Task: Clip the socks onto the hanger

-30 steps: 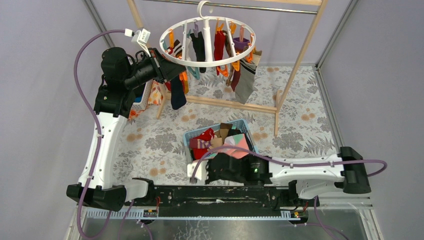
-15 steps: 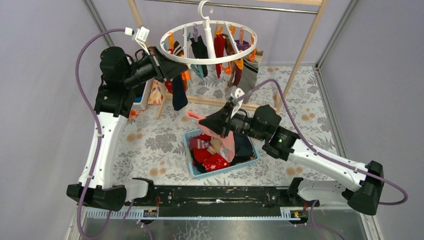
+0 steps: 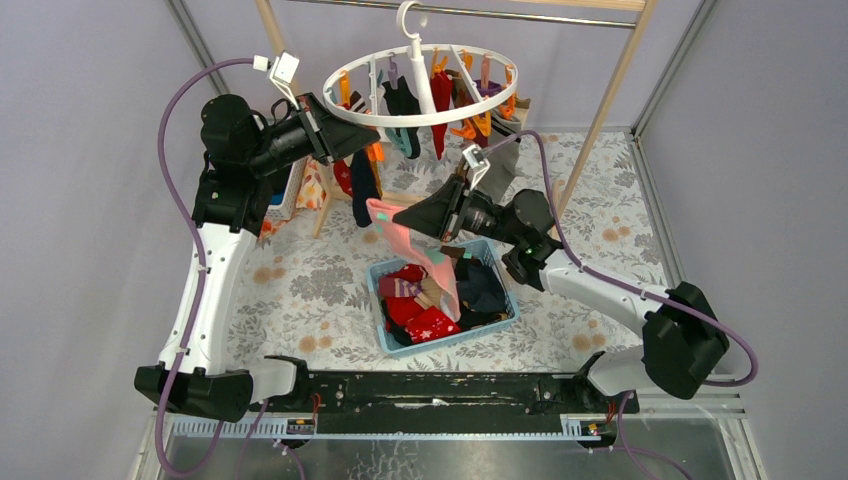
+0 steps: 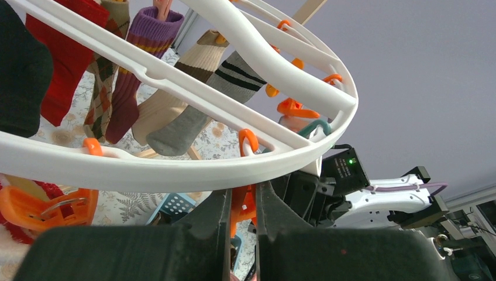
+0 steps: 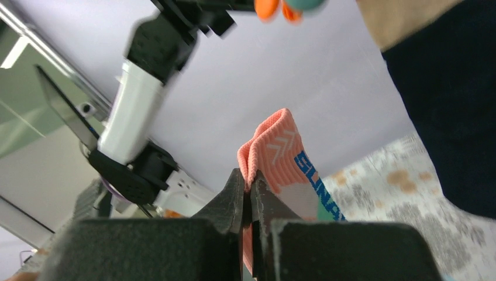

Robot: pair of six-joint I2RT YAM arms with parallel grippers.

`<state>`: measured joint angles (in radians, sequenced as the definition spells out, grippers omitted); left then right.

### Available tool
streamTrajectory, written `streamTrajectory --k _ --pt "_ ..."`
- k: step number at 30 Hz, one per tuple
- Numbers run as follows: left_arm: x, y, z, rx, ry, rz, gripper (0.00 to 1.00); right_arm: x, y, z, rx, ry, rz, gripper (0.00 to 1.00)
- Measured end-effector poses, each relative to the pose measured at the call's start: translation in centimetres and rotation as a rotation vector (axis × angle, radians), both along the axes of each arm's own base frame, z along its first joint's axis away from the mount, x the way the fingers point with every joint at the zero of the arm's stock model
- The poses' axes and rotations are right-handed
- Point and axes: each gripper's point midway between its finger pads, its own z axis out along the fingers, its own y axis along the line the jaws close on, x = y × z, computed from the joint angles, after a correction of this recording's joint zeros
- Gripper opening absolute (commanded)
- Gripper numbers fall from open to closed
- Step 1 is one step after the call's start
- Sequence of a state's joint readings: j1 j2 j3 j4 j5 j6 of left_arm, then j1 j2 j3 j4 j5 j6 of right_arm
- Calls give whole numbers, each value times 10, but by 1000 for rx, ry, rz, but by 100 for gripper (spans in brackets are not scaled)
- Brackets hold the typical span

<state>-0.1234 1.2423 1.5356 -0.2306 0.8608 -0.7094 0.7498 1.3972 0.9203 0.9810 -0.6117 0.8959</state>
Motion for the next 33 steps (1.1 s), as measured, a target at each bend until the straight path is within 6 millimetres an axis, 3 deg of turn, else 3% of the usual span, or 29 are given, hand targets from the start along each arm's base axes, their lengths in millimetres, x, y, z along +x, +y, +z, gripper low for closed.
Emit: streamTrajectory --k 3,10,18,33 --pt "-1 -1 1 -6 0 -8 0 9 -6 16 111 5 11 0" --pt "-1 -2 -3 -9 11 -21 0 36 -5 11 209 116 63 0" --pt "-2 -3 -3 -11 7 -36 0 40 -9 41 298 120 166 0" --pt "-4 -5 -2 -23 9 -57 0 43 -3 53 318 126 241 0"
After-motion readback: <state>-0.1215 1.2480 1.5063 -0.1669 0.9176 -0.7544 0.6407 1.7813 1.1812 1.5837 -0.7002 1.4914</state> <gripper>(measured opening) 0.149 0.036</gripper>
